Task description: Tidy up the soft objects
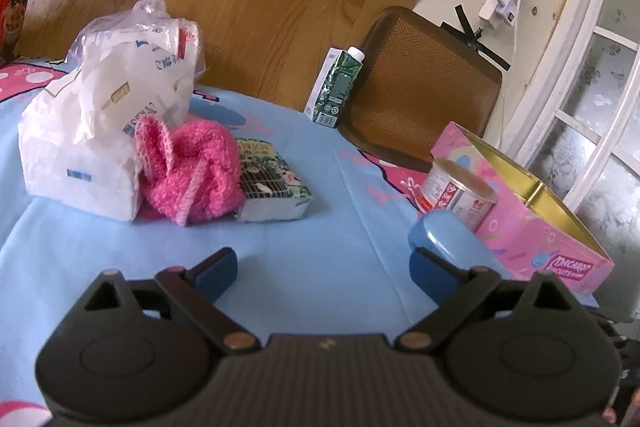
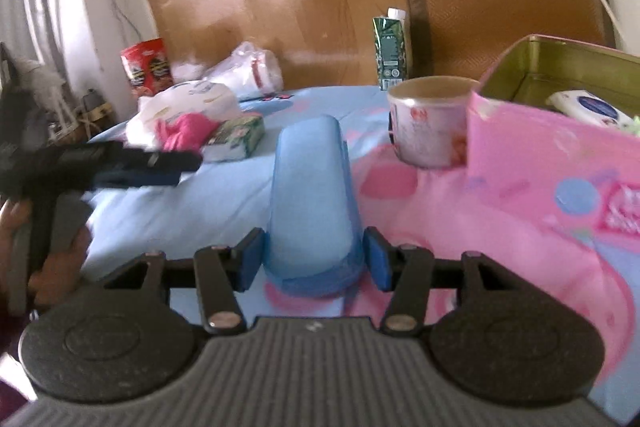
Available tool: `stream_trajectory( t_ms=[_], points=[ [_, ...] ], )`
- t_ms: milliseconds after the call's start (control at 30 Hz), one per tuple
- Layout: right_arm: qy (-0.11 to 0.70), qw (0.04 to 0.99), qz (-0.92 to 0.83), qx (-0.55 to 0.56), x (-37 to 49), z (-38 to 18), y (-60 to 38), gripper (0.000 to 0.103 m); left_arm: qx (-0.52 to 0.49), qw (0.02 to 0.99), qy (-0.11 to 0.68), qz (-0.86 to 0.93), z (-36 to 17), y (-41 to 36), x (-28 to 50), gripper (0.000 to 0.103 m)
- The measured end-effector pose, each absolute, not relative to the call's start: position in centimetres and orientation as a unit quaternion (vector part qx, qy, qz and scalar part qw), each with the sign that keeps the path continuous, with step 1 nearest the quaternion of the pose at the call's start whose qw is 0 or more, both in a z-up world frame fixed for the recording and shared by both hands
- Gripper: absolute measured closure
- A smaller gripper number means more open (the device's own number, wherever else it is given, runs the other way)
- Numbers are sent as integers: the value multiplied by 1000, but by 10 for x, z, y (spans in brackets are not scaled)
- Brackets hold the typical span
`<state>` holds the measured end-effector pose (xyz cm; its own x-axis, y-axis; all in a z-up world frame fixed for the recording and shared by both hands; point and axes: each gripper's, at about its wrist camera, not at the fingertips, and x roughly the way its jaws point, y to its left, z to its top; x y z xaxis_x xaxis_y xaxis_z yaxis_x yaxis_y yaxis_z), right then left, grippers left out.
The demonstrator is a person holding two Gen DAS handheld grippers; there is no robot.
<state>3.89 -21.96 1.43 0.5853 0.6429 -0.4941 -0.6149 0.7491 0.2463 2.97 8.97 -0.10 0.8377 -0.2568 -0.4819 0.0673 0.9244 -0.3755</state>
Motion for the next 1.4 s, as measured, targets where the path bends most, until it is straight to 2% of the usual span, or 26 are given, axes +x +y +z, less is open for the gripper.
stream_trajectory(
  t_ms=[300, 1200, 1267, 1300, 1400],
  points=[
    [293, 891, 346, 32, 40, 13, -219, 38, -177, 944, 269, -76, 0, 90, 29, 6],
    [278, 902, 330, -34, 30, 10, -206, 37, -191, 942, 262, -85, -1, 94, 28, 4],
    [276, 902, 328, -38, 29, 10, -205, 40, -192, 942, 262, -85, -1, 94, 28, 4],
    [274, 904, 327, -39, 29, 10, -205, 47, -192, 942, 262, -86, -1, 95, 28, 4],
    [272, 904, 328, -42, 28, 10, -205, 48, -194, 941, 263, -87, -1, 96, 28, 4]
  ],
)
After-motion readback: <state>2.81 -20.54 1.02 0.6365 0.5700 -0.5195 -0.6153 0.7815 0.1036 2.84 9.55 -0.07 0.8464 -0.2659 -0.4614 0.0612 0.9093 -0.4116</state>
